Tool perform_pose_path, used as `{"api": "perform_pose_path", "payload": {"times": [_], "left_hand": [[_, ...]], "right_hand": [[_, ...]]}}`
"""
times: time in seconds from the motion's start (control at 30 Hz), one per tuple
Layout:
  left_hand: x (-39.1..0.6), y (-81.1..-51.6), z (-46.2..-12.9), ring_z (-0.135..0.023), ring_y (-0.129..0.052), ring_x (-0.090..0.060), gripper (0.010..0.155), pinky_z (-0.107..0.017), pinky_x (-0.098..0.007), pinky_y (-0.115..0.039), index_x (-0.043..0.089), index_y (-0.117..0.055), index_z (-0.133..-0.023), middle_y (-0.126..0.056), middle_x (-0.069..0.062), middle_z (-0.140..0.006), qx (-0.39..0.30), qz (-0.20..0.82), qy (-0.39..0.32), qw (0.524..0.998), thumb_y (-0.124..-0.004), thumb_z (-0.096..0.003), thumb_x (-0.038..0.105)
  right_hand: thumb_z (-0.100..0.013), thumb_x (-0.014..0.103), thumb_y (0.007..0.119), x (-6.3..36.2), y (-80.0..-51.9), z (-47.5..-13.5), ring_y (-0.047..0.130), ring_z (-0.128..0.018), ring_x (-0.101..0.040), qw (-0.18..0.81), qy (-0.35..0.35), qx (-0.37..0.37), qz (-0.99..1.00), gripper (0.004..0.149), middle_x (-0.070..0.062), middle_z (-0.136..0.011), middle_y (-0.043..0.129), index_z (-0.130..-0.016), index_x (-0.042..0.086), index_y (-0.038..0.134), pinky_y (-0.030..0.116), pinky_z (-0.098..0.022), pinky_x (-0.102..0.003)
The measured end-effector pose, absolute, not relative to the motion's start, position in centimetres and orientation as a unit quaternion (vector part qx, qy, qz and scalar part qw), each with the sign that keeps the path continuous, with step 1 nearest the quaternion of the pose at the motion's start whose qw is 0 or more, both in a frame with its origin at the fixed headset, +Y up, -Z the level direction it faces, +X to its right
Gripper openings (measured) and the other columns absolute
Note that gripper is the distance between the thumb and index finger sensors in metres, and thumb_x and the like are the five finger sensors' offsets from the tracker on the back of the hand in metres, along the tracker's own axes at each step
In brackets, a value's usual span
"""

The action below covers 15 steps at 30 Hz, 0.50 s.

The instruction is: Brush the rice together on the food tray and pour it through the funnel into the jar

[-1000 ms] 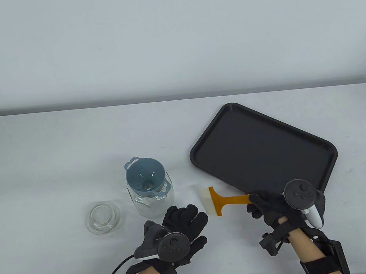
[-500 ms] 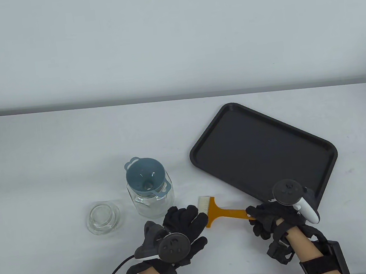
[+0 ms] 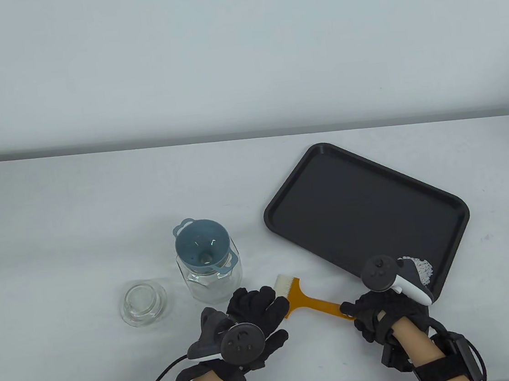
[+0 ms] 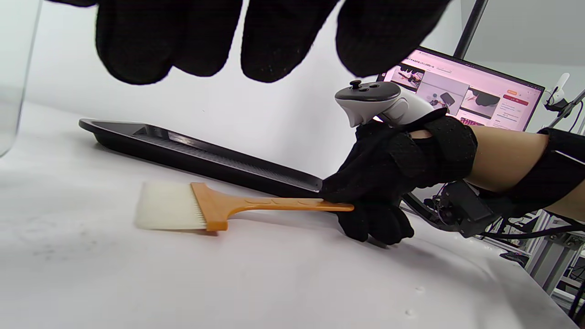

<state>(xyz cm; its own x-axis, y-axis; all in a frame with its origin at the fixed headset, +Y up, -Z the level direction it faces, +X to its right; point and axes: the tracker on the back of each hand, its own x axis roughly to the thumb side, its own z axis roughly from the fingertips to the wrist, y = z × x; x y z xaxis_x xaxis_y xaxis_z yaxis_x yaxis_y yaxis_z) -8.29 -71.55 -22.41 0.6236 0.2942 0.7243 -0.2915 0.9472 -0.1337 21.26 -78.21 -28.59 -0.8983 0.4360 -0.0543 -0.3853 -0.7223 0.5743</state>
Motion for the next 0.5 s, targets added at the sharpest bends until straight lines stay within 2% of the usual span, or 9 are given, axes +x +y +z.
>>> {"api": "perform_pose_path", "payload": {"times": [0.5], "left_hand": [[-8.24,-71.67,-22.47,-0.088,-0.068,-0.067,0.068,-0.065,-0.08,-0.043,0.003,-0.059,-0.11,-0.058,-0.04,-0.106,-0.007,0.162,-0.402,0.901,-0.066,-0.0541,0.041]], "right_hand": [[-0.052,0.047,0.064,21.2,-78.0,-28.52,0.099,-0.012,-0.018,0.184,0.3,0.047,0.935,0.051,0.002,-0.03,0.101,-0.053,0.006,0.093,0.08,-0.032,-0.049]]}}
